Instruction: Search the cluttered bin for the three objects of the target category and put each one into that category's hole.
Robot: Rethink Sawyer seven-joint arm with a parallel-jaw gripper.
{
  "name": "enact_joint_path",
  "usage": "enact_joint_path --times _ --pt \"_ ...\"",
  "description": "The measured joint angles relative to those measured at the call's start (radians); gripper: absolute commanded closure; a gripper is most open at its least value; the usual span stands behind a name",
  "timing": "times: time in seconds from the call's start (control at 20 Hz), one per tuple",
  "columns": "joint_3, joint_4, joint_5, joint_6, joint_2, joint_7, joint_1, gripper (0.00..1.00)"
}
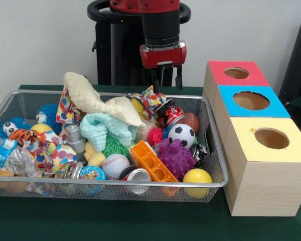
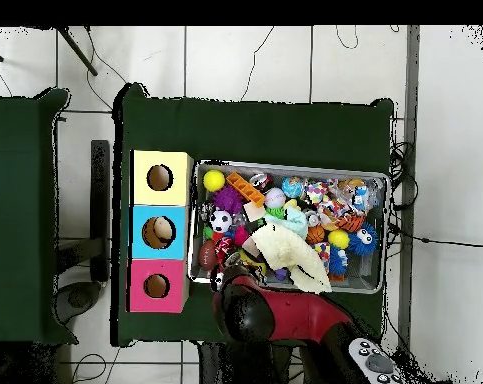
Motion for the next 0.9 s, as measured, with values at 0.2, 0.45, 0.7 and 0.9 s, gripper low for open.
enact_joint_path --times 0.2,0.45,0.7,0.9 --pt "0.0 0.0 -0.021 -0.01 0.013 0.0 -0.018 0.0" --pt "0.005 0.0 -0.035 -0.011 -0.003 0.0 -0.054 0.0" --pt "0.005 0.0 -0.037 -0.011 -0.026 0.0 -0.073 0.0" --pt "0.004 0.0 -0.044 -0.013 -0.025 0.0 -0.068 0.0"
